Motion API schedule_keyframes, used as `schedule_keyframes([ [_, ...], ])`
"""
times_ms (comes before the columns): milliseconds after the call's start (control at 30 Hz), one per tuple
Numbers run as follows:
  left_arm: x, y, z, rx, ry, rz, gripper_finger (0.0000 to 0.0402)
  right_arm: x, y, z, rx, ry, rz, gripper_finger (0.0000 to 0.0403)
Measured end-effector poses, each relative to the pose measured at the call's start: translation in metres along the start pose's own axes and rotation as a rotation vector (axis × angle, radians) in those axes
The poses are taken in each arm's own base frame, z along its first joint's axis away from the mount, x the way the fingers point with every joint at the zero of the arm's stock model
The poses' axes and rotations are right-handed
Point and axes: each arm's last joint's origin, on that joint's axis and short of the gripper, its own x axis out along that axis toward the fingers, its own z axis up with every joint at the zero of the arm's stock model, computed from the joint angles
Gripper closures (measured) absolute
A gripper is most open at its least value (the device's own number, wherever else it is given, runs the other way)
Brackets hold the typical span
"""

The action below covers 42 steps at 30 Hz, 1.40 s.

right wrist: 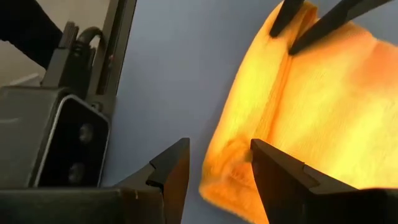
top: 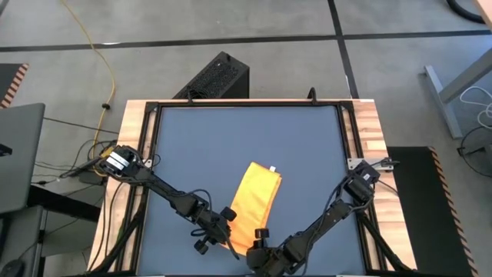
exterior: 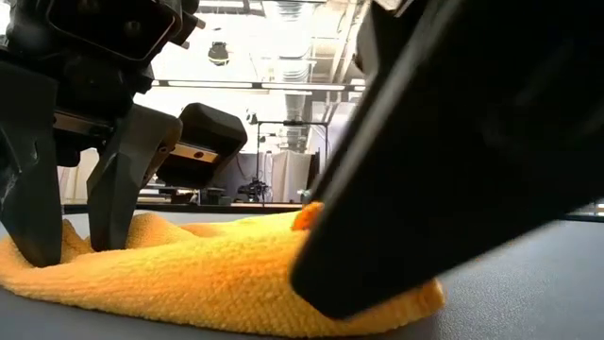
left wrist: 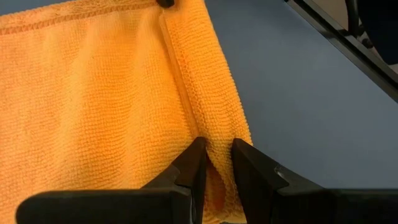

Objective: Roll towel
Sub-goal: Roll the orange microfiber cloth

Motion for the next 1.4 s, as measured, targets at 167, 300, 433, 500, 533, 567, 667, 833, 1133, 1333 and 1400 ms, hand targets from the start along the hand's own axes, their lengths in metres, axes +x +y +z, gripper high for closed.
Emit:
schedule_keyframes([
  [167,0.0,0.0,0.001,0.009,-0.008,0.0,0.0336,0.0,0.002,-0.003,0.032,0.002,-0.02,0.0209],
  [300,0.0,0.0,0.001,0.011,-0.011,0.0,0.0336,0.0,0.002,-0.003,0.035,-0.001,-0.027,0.021],
  [433,0.0,0.0,0.001,0.011,-0.013,0.0,0.0336,0.002,-0.001,-0.002,0.057,-0.002,-0.032,0.022],
  [500,0.0,0.0,0.001,0.011,-0.015,0.0,0.0336,0.003,-0.003,-0.003,0.078,-0.002,-0.034,0.0228],
  [533,0.0,0.0,0.001,0.011,-0.015,0.001,0.0336,0.004,-0.004,-0.004,0.088,0.003,-0.038,0.0233],
  [567,0.0,0.0,0.001,0.011,-0.015,0.001,0.0336,0.006,-0.006,-0.006,0.099,0.009,-0.044,0.0239],
  [667,0.0,0.0,0.001,0.01,-0.015,0.001,0.0336,0.009,-0.008,-0.013,0.155,0.026,-0.047,0.0262],
  [833,0.0,0.0,0.001,0.01,-0.015,0.001,0.0336,0.009,-0.007,-0.018,0.318,0.036,-0.046,0.0321],
  [1133,0.0,0.004,0.002,0.013,-0.027,-0.001,0.0336,0.002,0.007,-0.023,0.403,0.018,-0.005,0.0374],
  [1333,-0.001,0.005,0.004,0.012,-0.046,0.0,0.0336,0.001,0.009,-0.021,0.205,0.017,0.003,0.0293],
  [1400,-0.001,0.005,0.004,0.004,-0.047,-0.01,0.0336,0.0,0.009,-0.018,0.144,0.019,0.01,0.0263],
])
